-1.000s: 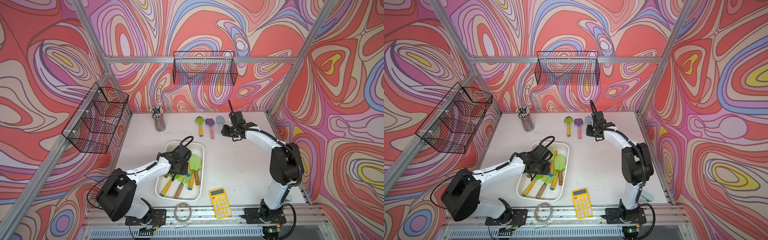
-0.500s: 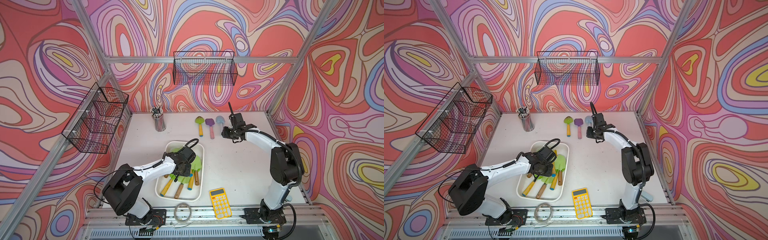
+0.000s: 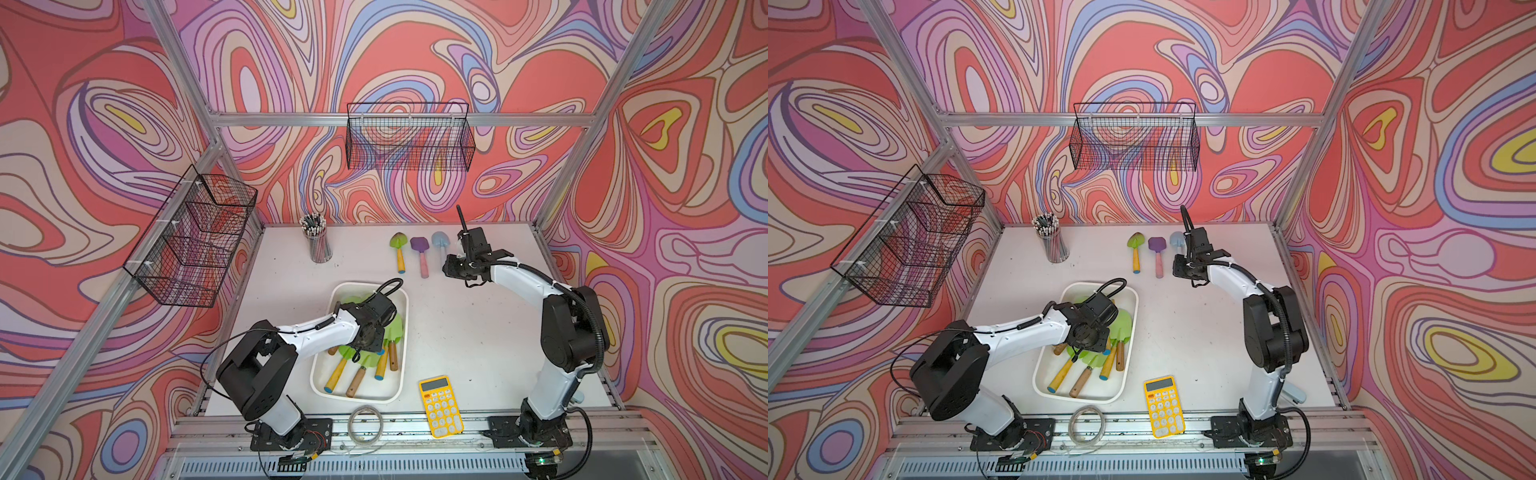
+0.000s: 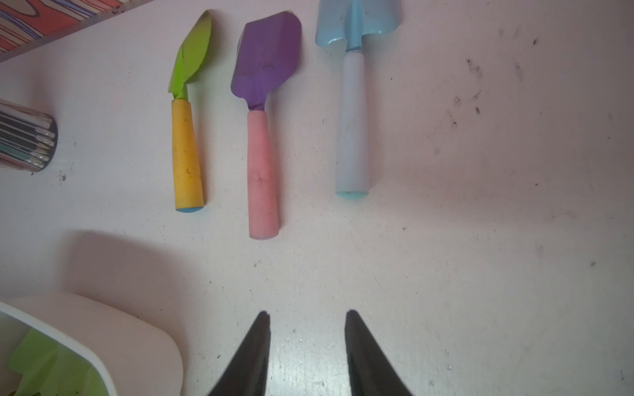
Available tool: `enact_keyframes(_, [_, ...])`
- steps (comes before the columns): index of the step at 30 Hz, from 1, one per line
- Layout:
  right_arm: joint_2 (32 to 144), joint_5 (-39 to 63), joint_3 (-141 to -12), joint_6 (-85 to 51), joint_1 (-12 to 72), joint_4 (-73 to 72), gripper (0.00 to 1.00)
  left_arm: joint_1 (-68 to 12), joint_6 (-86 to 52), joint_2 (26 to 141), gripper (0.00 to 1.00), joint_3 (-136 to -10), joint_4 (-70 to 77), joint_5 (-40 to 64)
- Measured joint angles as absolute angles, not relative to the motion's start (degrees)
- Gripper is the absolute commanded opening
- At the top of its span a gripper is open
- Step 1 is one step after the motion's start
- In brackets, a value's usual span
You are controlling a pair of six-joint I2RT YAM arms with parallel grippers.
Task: Take the shovel out of the storage box
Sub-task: Pick up the shovel from the storage box.
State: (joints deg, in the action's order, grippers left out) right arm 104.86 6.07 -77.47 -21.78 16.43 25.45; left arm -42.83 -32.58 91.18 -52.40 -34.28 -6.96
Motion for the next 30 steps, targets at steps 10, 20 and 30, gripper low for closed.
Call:
enact_keyframes(10, [104.6,6.5,-77.2,-21.8,16.4,25.2,0.38,-42.9,-32.6,92.9,0.31,-52.6,-34.2,-7.0])
enact_keyframes(20, [103.9,6.6,-77.2,-21.8,16.6,25.2,0.37,-42.9,-32.6,91.6,0.07,-52.6,-34.9,-7.2])
enact_keyframes(30, [96.4,10.4,-74.5,-23.0,17.0,22.9,0.38,-36.8,-31.2,79.9,0.0,-52.6,-37.2,-4.6])
